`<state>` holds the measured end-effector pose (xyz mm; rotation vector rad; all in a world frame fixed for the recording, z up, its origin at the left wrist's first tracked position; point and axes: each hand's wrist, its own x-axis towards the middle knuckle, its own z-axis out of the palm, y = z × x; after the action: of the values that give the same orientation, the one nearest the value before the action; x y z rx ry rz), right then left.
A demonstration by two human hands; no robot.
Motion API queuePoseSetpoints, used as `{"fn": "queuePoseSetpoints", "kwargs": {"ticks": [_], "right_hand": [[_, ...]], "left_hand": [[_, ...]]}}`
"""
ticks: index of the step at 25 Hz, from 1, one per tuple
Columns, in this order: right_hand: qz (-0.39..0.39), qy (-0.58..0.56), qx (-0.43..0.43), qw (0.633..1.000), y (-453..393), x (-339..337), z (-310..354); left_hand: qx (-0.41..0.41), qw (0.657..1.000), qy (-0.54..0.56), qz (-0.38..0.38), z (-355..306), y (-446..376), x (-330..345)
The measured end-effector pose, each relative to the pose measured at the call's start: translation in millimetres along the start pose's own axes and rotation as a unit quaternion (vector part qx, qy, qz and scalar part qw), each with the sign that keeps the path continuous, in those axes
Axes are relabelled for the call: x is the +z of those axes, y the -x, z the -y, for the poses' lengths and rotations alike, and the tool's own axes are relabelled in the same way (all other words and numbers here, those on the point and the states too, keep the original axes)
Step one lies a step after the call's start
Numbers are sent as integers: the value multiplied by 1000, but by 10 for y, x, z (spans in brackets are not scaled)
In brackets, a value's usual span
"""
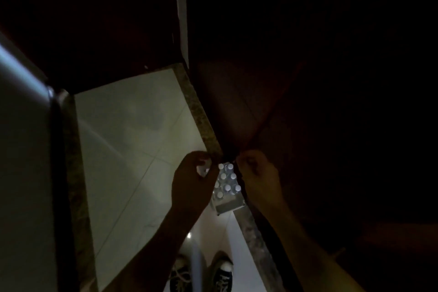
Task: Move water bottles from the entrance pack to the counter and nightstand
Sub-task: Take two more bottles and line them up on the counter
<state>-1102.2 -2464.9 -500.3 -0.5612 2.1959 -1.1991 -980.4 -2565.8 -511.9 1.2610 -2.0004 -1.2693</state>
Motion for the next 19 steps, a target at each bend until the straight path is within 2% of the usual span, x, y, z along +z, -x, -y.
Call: {"fn": "queuePoseSetpoints", "kwargs": {"ticks": [6,9,11,14,16,19], "right_hand": [[7,114,91,989,-1238,1357,-3060],[46,222,82,970,-1887,1971,-4460],[56,293,47,953,-2252,2272,-5080],[10,424,34,905,-2501,2461,-5401],[-13,468,56,882,-2513,2500,-5454],[40,482,28,875,-2480,2537,-5474]], "left_hand": [[-121,978,-83,147,2739,-524,1854],[-124,973,-108,163,4229,-627,2752],[-83,975,-109,173,5051,-689,3256],[29,964,-159,210,5759,-682,3758],[57,961,-195,188,5918,-677,3951],[101,963,-210,134,5918,-621,4108]]}}
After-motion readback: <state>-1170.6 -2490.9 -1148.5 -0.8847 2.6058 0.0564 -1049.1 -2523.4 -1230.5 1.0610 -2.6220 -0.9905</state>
